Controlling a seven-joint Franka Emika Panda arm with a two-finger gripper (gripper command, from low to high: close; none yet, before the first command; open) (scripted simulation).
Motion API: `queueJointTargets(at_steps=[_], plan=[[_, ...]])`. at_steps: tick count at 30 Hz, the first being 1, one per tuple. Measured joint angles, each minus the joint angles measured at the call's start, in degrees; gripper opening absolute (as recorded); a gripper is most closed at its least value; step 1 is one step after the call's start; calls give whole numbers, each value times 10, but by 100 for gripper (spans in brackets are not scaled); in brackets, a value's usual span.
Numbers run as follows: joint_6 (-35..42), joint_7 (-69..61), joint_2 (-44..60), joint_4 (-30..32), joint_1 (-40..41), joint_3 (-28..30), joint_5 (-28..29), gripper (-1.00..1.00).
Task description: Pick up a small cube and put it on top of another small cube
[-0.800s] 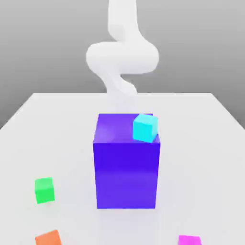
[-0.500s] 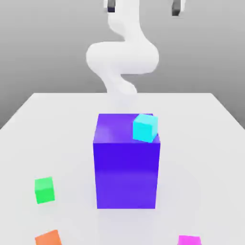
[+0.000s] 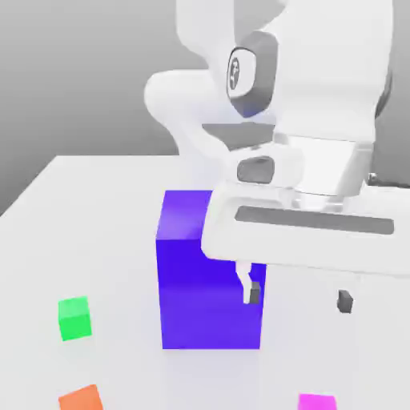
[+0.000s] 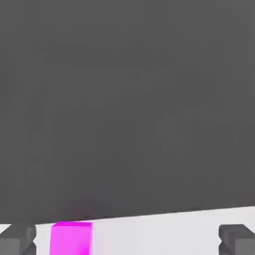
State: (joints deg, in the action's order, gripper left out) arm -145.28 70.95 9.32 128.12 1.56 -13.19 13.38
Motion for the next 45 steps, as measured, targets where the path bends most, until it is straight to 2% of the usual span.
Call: queueJointTargets(at_steps=[7, 11, 12, 18, 24, 34, 38, 40, 41, 42, 44, 45], plan=[[-45, 32, 135, -8, -21, -10, -12, 0], [-103, 54, 219, -26, -43, 14, 14, 0], [-111, 57, 230, -28, -47, 19, 17, -100], [-116, 59, 235, -30, -49, 21, 19, -100], [-54, 33, 140, -7, -17, -6, -21, -100], [-67, 122, -30, 163, 130, 128, -102, -100], [-76, 183, -101, 246, 265, 187, -123, -100], [-102, 201, -91, 268, 352, 180, -130, -100], [-119, 204, -76, 271, 369, 163, -132, -100], [-138, 206, -58, 272, 340, 146, -131, -100], [-177, 207, -18, 272, 332, 137, -133, -100], [-187, 206, -7, 272, 332, 136, -134, 100]])
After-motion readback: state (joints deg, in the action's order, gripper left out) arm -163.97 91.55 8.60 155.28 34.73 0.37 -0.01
